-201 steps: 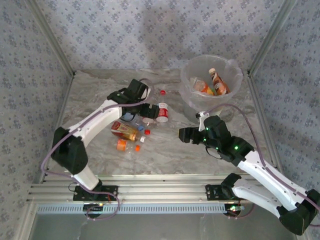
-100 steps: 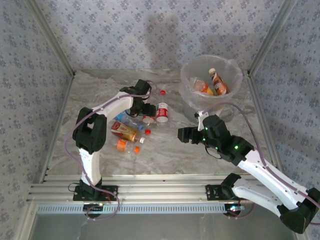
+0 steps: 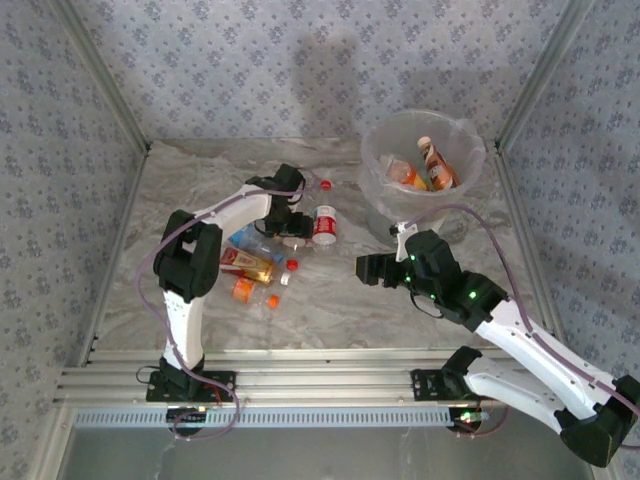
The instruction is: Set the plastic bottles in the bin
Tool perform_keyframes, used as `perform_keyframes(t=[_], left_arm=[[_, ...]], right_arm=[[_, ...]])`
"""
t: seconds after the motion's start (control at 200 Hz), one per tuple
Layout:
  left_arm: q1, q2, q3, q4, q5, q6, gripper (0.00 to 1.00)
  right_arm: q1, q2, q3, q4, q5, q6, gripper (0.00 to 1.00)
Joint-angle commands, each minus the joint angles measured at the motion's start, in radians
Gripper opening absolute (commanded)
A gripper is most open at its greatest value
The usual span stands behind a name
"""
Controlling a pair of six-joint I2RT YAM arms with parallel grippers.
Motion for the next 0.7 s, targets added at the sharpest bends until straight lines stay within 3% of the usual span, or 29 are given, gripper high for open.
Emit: perform_keyframes(t=[0.0, 0.24, 0.49, 0.695], left_arm=[[-0.001, 0.017, 0.026, -0.011, 0.038, -0.013, 0.7], [0.007, -0.029, 0.014, 0.005, 0.028, -0.017, 0.59], [0.01, -0.247, -0.07, 0.093, 0.059, 0.035, 0.58], [0.01, -0.442, -0.197, 0.192, 0.286, 0.092, 0.57]], right_arm=[[0.008, -0.013, 0.003, -0.02, 0.017, -0.009, 0.83], [0.011, -0.021, 0.004, -0.01, 0.016, 0.004, 0.83], [0.008, -0.022, 0.072, -0.006, 0.049, 0.119, 0.83], [-0.029, 0.027, 0.184, -0.008, -0.065, 0.153, 0.85]])
